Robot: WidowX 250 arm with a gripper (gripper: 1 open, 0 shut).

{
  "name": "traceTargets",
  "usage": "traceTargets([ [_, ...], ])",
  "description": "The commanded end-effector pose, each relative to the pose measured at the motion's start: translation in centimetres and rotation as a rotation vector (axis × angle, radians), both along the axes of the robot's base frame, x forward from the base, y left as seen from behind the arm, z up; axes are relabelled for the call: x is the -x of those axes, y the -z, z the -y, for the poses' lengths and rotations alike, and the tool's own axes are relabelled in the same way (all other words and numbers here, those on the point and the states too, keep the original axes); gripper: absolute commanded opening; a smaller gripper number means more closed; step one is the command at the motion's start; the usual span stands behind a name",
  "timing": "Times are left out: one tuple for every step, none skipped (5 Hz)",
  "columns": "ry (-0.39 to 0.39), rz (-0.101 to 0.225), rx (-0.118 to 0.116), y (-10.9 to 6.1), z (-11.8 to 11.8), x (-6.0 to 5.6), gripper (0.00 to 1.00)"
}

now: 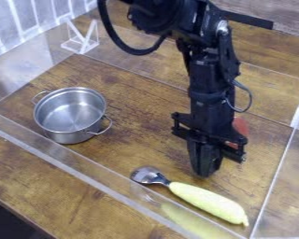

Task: Move the green spoon to the right

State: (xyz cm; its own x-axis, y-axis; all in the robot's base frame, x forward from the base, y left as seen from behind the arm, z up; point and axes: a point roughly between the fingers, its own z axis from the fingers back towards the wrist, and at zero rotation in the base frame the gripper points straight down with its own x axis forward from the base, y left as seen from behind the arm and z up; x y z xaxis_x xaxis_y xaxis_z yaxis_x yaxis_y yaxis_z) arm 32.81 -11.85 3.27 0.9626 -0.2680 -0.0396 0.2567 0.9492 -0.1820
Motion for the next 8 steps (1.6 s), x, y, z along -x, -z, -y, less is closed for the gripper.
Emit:
traceTargets([
  [0.027,0.086,0.007,-3.3,-0.3,-1.2,1.00],
  [0.057,0.099,-0.049,-4.3,0.2,-0.9,1.00],
  [-0.005,0.108,-0.091,-6.1,0.8,-1.4,1.00],
  [-0.104,0.130,-0.134,-8.6,2.3,-0.9,1.00],
  [-0.053,0.160,-0.122,-10.5,3.5,0.4,1.00],
  [-0.011,0.170,-0.120,-10.2,3.8,0.6,1.00],
  [-0.062,0.153,-0.127,-9.2,3.2,-0.3,1.00],
  [-0.112,0.131,-0.135,-8.1,2.5,-1.1,1.00],
])
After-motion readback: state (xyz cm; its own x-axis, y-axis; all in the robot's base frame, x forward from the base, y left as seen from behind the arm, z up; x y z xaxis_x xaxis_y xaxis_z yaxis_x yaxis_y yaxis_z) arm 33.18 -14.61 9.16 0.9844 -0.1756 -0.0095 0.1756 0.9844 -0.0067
